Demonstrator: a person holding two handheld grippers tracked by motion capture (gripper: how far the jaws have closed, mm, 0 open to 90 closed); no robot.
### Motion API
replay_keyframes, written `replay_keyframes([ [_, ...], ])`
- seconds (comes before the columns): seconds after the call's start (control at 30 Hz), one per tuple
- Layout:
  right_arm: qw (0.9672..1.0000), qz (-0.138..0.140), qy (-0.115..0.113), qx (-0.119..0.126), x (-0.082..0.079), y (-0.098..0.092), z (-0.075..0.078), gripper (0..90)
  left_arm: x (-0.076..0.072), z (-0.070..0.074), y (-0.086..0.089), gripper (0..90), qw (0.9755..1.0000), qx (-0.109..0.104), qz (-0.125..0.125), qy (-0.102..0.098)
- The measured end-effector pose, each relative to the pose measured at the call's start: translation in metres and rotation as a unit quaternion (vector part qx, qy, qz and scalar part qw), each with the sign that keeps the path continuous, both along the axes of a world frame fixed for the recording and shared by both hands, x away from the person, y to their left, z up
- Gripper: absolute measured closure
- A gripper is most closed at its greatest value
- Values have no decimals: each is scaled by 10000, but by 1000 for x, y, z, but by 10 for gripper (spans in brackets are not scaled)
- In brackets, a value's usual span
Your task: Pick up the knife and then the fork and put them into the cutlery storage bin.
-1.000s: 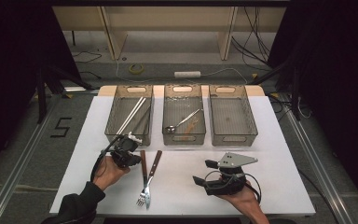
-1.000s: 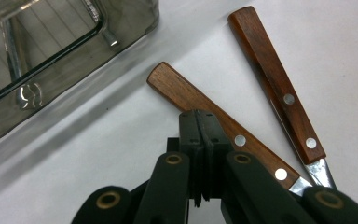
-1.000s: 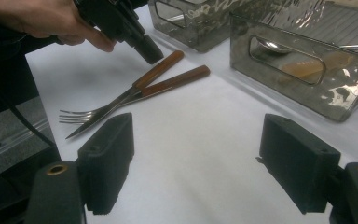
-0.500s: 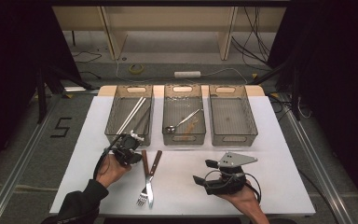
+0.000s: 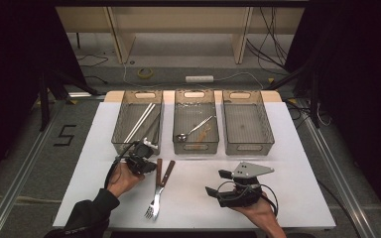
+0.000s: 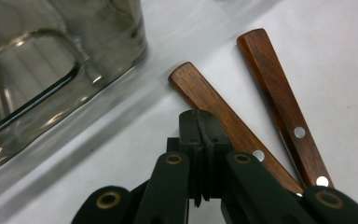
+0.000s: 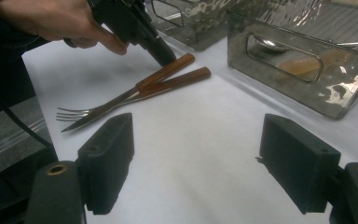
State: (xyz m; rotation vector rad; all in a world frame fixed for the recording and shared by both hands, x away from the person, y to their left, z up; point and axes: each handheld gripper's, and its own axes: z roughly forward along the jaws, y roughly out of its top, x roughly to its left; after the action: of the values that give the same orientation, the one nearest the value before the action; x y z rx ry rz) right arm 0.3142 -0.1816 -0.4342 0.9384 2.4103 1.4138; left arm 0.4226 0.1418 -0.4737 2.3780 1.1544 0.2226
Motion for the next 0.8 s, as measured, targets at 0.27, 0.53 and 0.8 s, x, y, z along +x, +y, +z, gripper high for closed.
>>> replay_keyframes([
  [0.27, 10000, 1, -6, -14, 0, 0, 0, 271, 1, 0, -19, 889, 9996, 1, -283, -60],
  [0.53, 10000, -7, -13, -5, 0, -1, 0, 271, -3, 1, -39, 889, 9981, 11, -607, -116],
  [0.8, 10000, -1, -30, -14, 0, -1, 0, 271, -13, 1, -62, 890, 9947, -30, -1024, -100],
])
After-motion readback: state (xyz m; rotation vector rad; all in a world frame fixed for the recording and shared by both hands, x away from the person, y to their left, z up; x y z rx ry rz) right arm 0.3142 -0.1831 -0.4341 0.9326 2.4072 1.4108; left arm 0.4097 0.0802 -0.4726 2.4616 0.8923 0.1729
